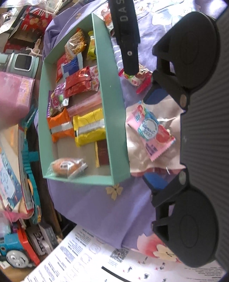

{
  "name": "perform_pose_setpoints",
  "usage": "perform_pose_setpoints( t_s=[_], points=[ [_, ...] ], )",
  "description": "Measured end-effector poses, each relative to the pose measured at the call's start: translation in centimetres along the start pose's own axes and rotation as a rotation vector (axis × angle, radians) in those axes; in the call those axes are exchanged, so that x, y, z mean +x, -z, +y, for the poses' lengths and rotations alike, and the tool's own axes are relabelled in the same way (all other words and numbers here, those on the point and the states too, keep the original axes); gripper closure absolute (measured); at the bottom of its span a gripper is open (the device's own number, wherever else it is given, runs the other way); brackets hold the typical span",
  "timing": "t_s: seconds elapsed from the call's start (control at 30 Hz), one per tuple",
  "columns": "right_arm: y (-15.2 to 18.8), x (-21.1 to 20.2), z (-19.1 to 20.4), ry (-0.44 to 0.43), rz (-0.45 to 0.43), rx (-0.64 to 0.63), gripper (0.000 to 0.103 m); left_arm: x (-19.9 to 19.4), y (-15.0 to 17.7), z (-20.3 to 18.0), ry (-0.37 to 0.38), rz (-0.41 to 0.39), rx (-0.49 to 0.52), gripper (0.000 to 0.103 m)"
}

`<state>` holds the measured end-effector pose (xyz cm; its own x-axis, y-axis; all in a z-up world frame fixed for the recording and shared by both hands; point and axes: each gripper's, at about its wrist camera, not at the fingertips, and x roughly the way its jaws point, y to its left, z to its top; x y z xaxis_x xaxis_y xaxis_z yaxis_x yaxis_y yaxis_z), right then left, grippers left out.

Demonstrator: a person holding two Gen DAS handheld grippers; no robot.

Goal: Organize snacks
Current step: 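Move left gripper to pink candy on foil while right gripper approaches red-white candy, then grasp pink candy with left gripper while right gripper grasps red-white cartoon candy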

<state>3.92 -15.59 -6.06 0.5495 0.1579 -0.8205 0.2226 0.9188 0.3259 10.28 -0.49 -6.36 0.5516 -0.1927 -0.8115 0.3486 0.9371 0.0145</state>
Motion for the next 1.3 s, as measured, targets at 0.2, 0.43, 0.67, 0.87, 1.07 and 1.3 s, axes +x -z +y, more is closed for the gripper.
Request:
perform_pose_setpoints(
  t_s=[0.2,0.43,0.67,0.87,1.07,1.3],
  points=[
    [0.2,0.6,0.1,0.006,0.003,0.0,0.027,0.8,0.1,0.1,0.018,-0.002,0.003,0.045],
    [0.4,1.9,1.6,0.015,0.024,-0.051,0.028,0.7,0.2,2.0,0.065,-0.001,-0.088,0.05],
    [0.1,2.3,2.2,0.035,0.012,-0.085,0.032,0.8,0.1,2.4,0.075,0.005,-0.088,0.05],
    [0.1,2.7,2.7,0.059,0.006,-0.141,0.032,0.7,0.2,2.2,0.062,-0.002,-0.085,0.05],
    [0.3,2.6,2.7,0.063,0.004,-0.169,0.034,0.6,0.2,2.3,0.052,0.0,-0.099,0.056],
    [0.5,2.1,2.6,0.065,-0.002,-0.207,0.053,0.2,0.2,2.4,0.033,0.006,-0.122,0.06]
  ],
)
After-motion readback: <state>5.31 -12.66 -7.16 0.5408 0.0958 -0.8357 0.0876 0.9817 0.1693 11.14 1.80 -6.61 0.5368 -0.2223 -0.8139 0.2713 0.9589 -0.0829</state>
